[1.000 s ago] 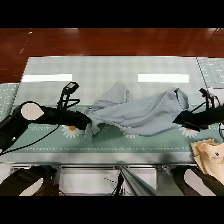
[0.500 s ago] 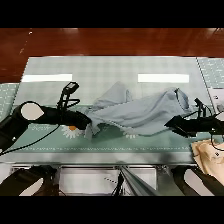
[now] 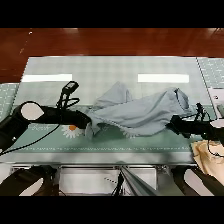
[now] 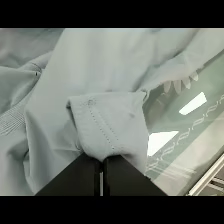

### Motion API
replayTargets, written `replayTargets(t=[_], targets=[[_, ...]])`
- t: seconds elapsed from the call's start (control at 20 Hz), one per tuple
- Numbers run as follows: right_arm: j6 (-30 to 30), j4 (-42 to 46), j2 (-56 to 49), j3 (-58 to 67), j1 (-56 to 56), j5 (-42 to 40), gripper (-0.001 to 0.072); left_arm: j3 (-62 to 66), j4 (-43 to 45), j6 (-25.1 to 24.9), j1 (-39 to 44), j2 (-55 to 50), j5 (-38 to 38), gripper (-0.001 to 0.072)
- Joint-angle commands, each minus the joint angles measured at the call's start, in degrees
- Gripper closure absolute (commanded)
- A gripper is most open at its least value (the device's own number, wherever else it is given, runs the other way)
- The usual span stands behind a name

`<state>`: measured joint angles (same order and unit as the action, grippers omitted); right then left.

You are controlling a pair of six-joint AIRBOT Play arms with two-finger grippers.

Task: Fold the shirts.

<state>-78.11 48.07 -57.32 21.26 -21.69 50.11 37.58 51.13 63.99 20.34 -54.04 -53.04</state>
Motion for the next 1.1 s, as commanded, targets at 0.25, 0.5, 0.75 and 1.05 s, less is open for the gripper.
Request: replayTargets(t=[0.25, 0.5, 0.75, 1.05], targets=[[13.0, -4.2, 5.5, 24.4, 0.0, 14.1, 0.0689, 13.3, 5.3, -0.4, -0.1, 2.8, 0.3, 0.0685], [9.5, -3.5, 11.3, 58.8, 0.0, 11.9, 0.0690, 44.0, 13.6, -0.2, -0.1, 5.7, 0.5, 0.0685], [-2.3, 6.8, 11.4, 86.9, 0.0, 10.1, 0.0690, 71.5, 23.2, 5.2, -0.1, 5.8, -1.5, 0.0685], [-8.3, 10.4, 12.9, 97.9, 0.0, 20.6, 0.0690, 82.8, 25.2, 19.3, -0.1, 8.7, -20.2, 0.0686]])
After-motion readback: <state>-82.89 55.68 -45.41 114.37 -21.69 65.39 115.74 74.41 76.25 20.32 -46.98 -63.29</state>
